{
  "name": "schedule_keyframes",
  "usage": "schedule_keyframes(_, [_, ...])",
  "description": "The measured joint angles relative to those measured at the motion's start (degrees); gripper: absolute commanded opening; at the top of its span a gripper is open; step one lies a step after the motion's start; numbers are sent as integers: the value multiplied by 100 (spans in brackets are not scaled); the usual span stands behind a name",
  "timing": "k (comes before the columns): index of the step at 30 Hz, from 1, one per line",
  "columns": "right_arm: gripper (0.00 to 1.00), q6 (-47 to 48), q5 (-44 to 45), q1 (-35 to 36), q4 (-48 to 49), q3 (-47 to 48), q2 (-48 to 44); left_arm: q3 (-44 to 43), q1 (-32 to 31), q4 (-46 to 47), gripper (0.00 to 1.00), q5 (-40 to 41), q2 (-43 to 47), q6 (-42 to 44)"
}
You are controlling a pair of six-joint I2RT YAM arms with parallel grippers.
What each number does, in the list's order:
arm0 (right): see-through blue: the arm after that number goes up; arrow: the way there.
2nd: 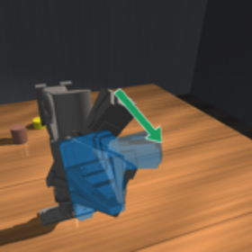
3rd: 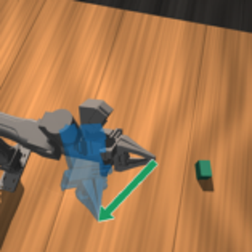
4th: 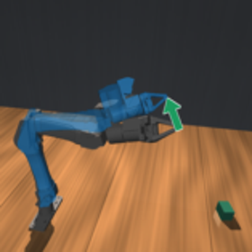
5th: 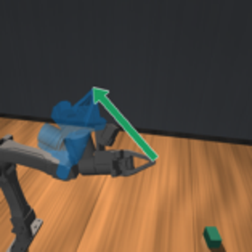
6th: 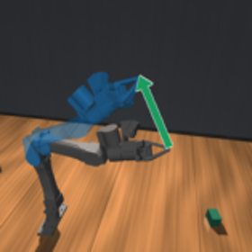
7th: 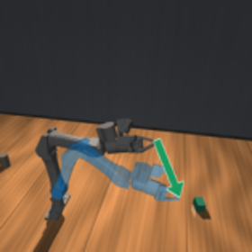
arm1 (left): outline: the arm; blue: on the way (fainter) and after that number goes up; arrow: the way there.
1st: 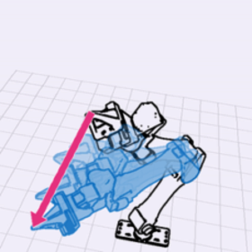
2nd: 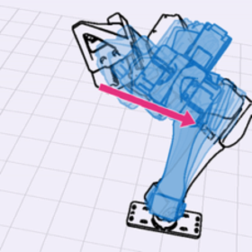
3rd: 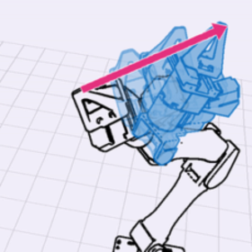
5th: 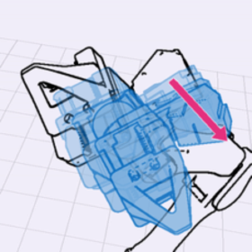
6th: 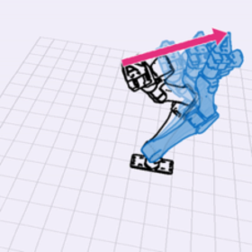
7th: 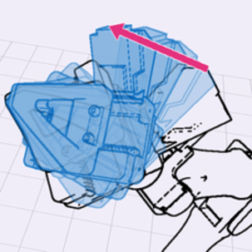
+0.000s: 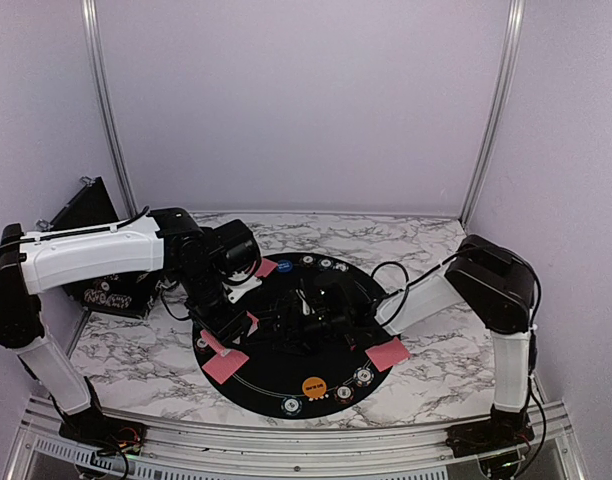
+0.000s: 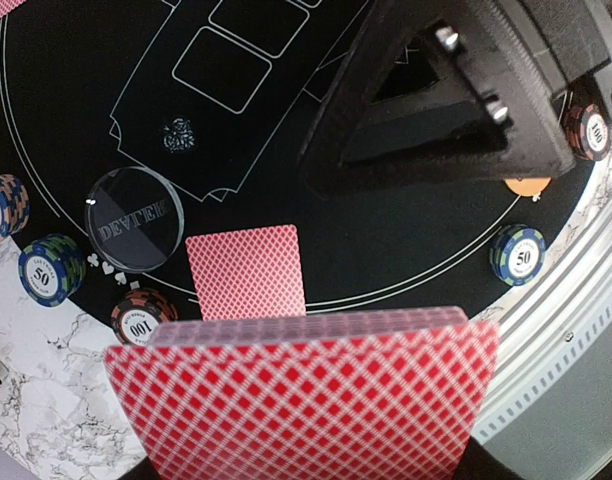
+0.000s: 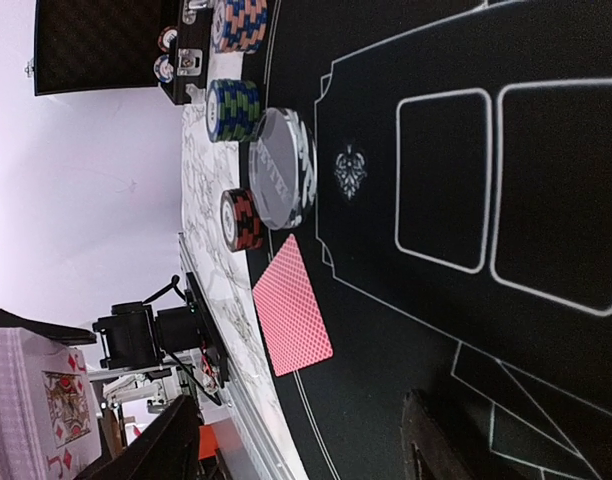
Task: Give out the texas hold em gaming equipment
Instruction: Distribute the poker card in the dealer area, then pick up the poker card from the face-down deck piles.
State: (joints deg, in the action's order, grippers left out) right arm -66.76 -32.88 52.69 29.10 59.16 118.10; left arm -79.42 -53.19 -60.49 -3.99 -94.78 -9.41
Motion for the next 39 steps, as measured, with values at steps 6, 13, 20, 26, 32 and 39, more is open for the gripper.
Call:
schedule_keyframes(6, [67,90,-142,-361,-7,-310,-501,0,0,0,58,0,0,0])
schedule_keyframes(13, [67,280,-597,-750,-2,-317,-968,0,0,0,58,0,-2,0])
schedule_keyframes(20, [67,463,-1054,-754,-98,-245,-1023,-13,0,2,58,-2,-2,0])
schedule_keyframes(26, [68,496,-1329,-706,-136,20,-1023,-22,0,0,58,-4,-2,0])
schedule_keyframes(32, [68,485,-1528,-544,-109,247,-966,-24,4,0,58,-7,-2,-13])
schedule_keyframes(39, [68,393,-1681,-345,-22,492,-654,-26,4,0,58,-9,-2,-15])
